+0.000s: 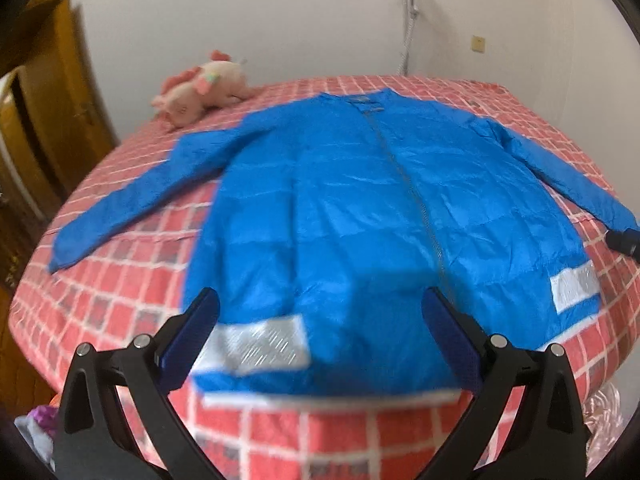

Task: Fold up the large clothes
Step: 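Grasp the sleeve nearest the right tool and fold it across the jacket body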

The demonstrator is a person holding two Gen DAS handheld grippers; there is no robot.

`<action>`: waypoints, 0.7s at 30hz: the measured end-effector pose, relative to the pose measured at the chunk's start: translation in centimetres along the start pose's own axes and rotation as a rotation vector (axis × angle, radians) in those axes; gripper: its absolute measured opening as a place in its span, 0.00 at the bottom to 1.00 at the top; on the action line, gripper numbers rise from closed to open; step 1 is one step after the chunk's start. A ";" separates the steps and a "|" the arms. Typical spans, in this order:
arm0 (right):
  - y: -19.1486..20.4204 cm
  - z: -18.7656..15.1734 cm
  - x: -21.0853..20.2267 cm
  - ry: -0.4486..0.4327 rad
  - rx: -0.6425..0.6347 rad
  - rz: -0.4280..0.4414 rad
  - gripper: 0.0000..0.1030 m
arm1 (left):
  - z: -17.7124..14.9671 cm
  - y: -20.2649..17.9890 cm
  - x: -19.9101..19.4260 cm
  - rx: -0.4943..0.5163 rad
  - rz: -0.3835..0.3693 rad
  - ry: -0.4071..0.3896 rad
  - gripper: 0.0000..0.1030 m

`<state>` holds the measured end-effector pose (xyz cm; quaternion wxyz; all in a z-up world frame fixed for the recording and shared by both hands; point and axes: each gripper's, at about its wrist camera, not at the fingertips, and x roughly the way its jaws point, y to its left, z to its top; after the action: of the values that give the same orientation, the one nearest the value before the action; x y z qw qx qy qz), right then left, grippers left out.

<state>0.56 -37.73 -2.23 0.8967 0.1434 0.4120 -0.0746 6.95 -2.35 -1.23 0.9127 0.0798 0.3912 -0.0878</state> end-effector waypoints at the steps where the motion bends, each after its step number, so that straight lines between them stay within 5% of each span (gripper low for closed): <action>1: -2.0 0.6 0.3 0.009 0.050 -0.004 0.96 | 0.7 -0.1 1.0 -0.004 -0.018 0.010 0.97; 7: -15.7 3.5 1.1 0.072 0.364 -0.110 0.96 | 4.3 0.3 5.3 -0.122 -0.116 0.030 0.97; 11: -23.5 3.9 1.1 0.101 0.506 -0.221 0.96 | 6.9 -0.9 7.3 -0.080 -0.076 0.048 0.97; 14: -27.0 3.4 1.7 0.126 0.551 -0.255 0.96 | 8.7 -1.7 8.9 -0.065 -0.075 0.061 0.97; 17: -29.5 2.9 3.4 0.177 0.580 -0.196 0.96 | 10.1 -2.1 10.2 -0.059 -0.066 0.062 0.97; 21: -30.8 3.0 5.2 0.188 0.611 -0.191 0.84 | 11.0 -2.4 11.8 -0.067 -0.075 0.075 0.97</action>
<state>-1.71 -67.95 -10.36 0.7594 0.3724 0.4631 -0.2649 22.11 -8.16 -2.54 0.8956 0.0376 0.4306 -0.1056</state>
